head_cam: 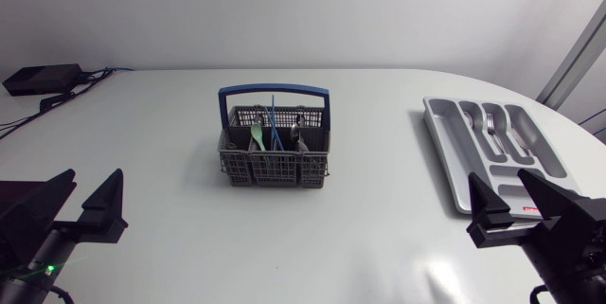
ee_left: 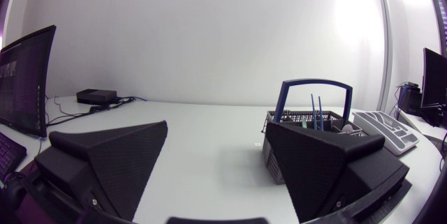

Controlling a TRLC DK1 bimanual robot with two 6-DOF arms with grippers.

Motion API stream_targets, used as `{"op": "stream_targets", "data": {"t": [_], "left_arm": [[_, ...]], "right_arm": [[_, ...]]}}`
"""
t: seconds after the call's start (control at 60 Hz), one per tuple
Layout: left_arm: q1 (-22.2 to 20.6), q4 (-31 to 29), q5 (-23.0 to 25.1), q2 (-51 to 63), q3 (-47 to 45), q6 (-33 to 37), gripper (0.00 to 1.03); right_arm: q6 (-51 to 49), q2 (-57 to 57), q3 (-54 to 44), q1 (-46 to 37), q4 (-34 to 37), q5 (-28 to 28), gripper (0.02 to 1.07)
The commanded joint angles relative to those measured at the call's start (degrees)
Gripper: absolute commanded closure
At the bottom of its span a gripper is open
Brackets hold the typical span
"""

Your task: Unload the cutlery basket into the drawer organizer.

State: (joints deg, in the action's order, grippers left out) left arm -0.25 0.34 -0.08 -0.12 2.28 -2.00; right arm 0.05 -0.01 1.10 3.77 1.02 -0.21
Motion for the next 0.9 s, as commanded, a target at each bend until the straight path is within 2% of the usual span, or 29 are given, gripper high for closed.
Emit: {"op": "stream_targets", "data": {"t": [0.0, 0.283, 0.533, 0.75, 0.883], "left_arm": [[-0.8, -0.8, 0.1, -0.5, -2.2, -1.7, 0.04], [-1.0, -0.9, 0.1, -0.5, -2.2, -1.8, 0.04], [-0.6, -0.7, 0.1, -0.8, -1.9, -1.8, 0.04], [0.2, -2.3, 0.2, 0.1, 4.7, -1.8, 0.06], [-0.8, -1.9, 0.2, 8.4, 10.5, -2.0, 0.06]], "right_arm": [[1.4, -0.3, -1.1, 0.4, -0.6, -0.1, 0.06], [1.6, -0.3, -1.1, 1.0, -0.6, -0.1, 0.06], [3.0, -0.4, -1.2, 4.8, -1.3, 0.2, 0.06], [1.6, 0.0, -0.4, 4.8, -5.6, 0.7, 0.06], [1.4, 5.1, 1.9, 5.2, -9.0, 0.7, 0.07]]}}
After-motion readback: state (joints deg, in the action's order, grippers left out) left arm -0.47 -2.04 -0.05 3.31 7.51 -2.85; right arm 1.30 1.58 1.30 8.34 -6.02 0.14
